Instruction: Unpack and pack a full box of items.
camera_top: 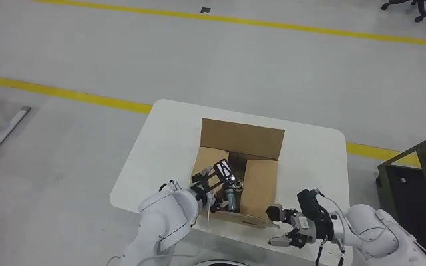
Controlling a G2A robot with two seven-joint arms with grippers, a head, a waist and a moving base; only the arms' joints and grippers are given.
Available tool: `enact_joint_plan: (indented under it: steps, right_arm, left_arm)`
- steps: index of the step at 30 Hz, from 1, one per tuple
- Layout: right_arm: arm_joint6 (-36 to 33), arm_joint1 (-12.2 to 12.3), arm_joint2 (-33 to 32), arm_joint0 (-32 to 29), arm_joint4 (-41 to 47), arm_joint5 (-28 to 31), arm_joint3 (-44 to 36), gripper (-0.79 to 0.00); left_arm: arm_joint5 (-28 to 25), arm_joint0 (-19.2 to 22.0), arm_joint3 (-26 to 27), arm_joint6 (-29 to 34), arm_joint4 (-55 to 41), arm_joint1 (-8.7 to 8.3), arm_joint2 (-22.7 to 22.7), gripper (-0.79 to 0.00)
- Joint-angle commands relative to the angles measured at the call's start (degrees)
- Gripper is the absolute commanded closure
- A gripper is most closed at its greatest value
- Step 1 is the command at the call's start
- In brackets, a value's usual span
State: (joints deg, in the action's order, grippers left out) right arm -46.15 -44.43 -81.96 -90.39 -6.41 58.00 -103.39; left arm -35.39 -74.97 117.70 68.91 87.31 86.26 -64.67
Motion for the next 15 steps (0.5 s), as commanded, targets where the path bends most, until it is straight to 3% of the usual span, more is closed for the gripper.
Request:
enact_joint_plan:
  steps: [1,2,6,7,10,11,12,15]
  right_arm:
    - [0.36,0.29,-0.68,-0.16,1.82,0.00,1.01,-0.723]
    - [1.06,0.43,-1.25,-0.20,3.50,0.00,1.83,-0.767]
    - [1.77,1.01,-3.46,-0.50,10.01,0.00,3.86,-0.708]
    - [1.99,1.12,-4.12,-0.59,11.54,0.00,4.57,-0.628]
    - [3.46,1.16,-5.27,-0.95,15.85,0.00,7.58,-0.283]
    - [3.62,1.12,-5.57,-0.61,15.21,0.00,8.20,-0.089]
    - [3.55,1.03,-5.17,-0.55,14.44,0.00,8.46,0.000]
    - [5.35,0.52,-3.32,0.12,12.25,0.00,9.97,0.000]
  left_arm:
    - [0.27,0.13,0.20,0.26,-0.54,-0.90,0.51,-0.785]
    - [0.51,0.08,0.28,0.51,-1.48,-1.31,0.78,-0.785]
    - [1.52,1.06,0.89,1.52,-4.10,-3.07,1.56,-0.785]
    - [1.59,1.40,0.71,1.59,-4.68,-3.56,1.90,-0.785]
    - [1.78,2.47,-0.01,1.77,-5.26,-5.35,3.43,-0.785]
    - [2.07,2.70,0.10,2.06,-6.24,-5.90,3.63,-0.785]
    - [2.58,2.92,0.34,2.58,-7.90,-6.38,3.70,-0.785]
    - [3.70,4.27,0.38,3.70,-9.40,-8.13,5.01,-0.785]
